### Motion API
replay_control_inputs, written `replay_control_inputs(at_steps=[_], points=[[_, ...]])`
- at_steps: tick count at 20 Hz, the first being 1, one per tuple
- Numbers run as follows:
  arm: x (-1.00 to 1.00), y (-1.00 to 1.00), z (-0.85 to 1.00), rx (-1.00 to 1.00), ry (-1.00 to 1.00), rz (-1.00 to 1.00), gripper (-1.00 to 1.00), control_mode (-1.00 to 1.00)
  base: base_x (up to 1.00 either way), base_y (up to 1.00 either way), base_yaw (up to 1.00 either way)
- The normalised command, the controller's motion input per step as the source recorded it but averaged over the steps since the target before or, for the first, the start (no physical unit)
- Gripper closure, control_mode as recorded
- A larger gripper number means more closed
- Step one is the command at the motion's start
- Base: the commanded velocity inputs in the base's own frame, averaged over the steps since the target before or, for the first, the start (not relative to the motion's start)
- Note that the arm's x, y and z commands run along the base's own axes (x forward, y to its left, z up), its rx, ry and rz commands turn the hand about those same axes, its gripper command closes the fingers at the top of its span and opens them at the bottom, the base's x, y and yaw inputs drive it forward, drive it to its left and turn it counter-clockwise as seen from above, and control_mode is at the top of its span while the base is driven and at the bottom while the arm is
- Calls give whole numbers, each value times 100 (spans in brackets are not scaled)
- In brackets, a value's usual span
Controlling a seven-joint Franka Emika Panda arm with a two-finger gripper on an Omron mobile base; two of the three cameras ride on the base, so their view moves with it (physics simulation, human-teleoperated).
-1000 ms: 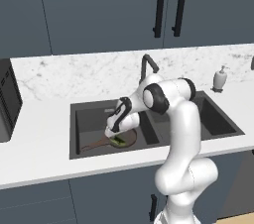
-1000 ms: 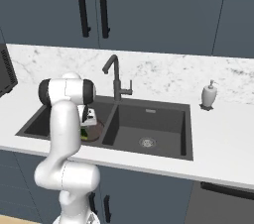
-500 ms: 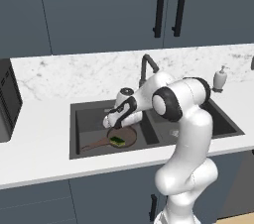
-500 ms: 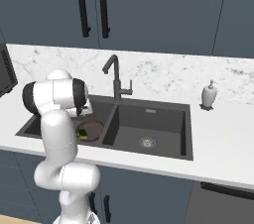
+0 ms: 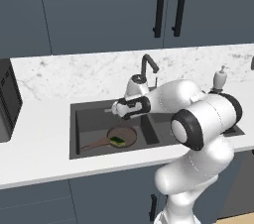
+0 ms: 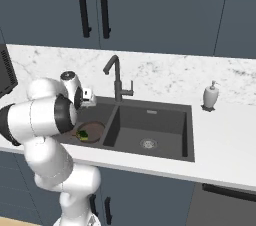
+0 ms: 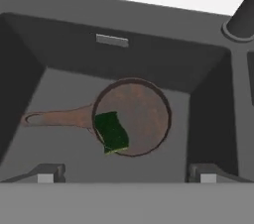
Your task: Pick the pan and sponge and place them into the sink. Then turn on the water.
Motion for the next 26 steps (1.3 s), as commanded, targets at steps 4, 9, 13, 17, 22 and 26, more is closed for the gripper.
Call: replay_control_inputs(at_steps=[4, 9, 13, 17, 22, 26], points=[[-15, -63, 95, 0, 4, -32, -100, -100, 0, 0, 0], [-29, -53, 60, 0, 0, -28, -100, -100, 0, 0, 0], [-24, -56, 9, 1, 0, -15, -100, -100, 0, 0, 0], [0, -63, 0, 13, 0, -2, -100, -100, 0, 0, 0], [-9, -77, 0, 19, 0, -1, -100, -100, 0, 0, 0], [-7, -83, 0, 26, 0, 0, -100, -100, 0, 0, 0]])
